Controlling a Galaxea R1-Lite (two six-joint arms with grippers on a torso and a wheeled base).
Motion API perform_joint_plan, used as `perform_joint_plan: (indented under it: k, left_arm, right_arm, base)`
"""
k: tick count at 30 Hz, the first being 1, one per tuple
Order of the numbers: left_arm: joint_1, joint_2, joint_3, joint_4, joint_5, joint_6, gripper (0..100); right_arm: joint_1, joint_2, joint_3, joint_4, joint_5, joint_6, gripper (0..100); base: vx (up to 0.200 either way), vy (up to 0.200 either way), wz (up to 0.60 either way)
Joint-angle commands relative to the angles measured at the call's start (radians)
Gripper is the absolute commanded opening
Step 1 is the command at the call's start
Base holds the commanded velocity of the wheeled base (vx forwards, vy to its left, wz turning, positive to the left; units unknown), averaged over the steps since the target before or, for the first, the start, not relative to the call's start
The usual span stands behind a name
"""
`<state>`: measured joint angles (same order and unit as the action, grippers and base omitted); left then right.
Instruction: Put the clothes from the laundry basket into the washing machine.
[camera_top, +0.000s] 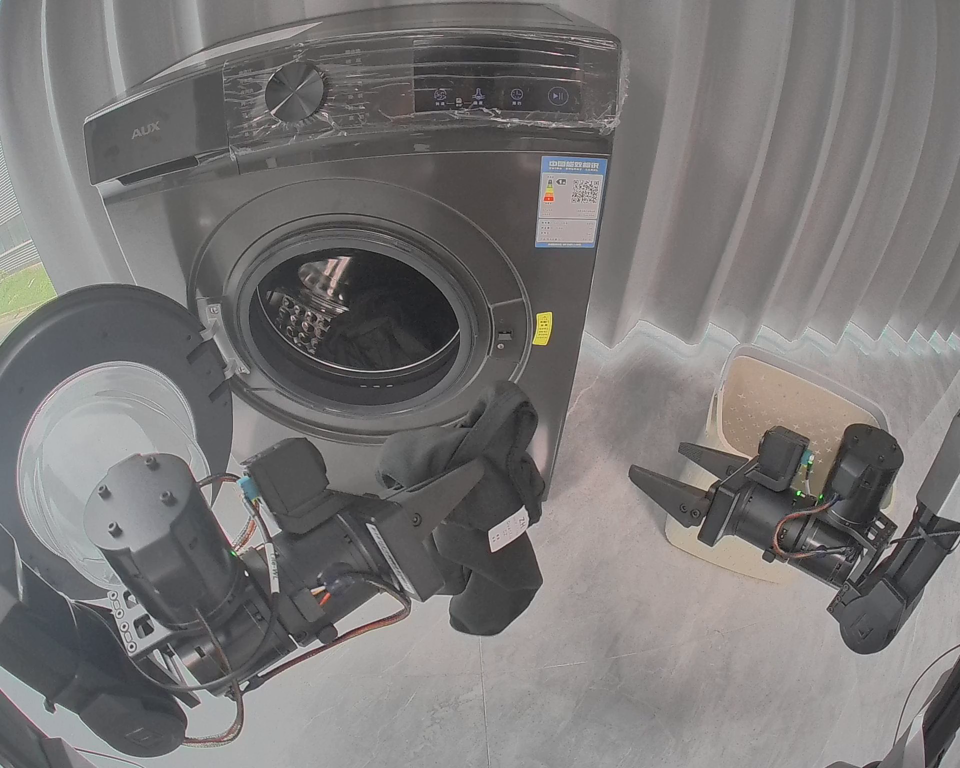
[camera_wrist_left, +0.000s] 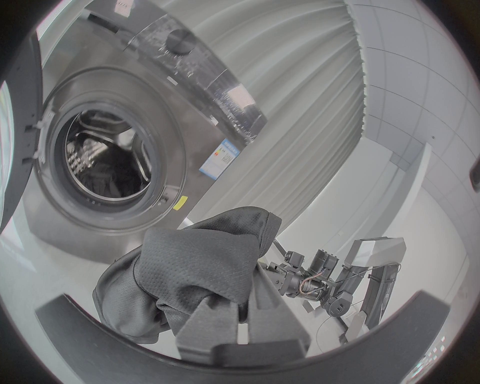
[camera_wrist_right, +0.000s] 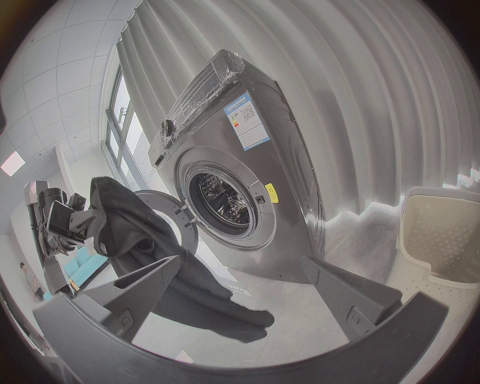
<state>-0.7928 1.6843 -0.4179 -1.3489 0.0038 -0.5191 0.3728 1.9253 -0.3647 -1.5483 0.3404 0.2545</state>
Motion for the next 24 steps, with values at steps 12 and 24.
perform_joint_plan:
  k: [12, 24]
  left_arm:
    - [-0.002, -0.130, -0.117, 0.225, 0.028, -0.147, 0]
    - [-0.006, -0.123, -0.121, 0.225, 0.030, -0.147, 0]
  right_arm:
    - [0.186, -0.097, 0.070, -0.001, 0.126, -0.035, 100]
    - [0.322, -0.035, 0.015, -0.001, 0.121, -0.035, 100]
  base:
    - [0.000, 0.000, 0.00]
    - [0.000, 0.000, 0.00]
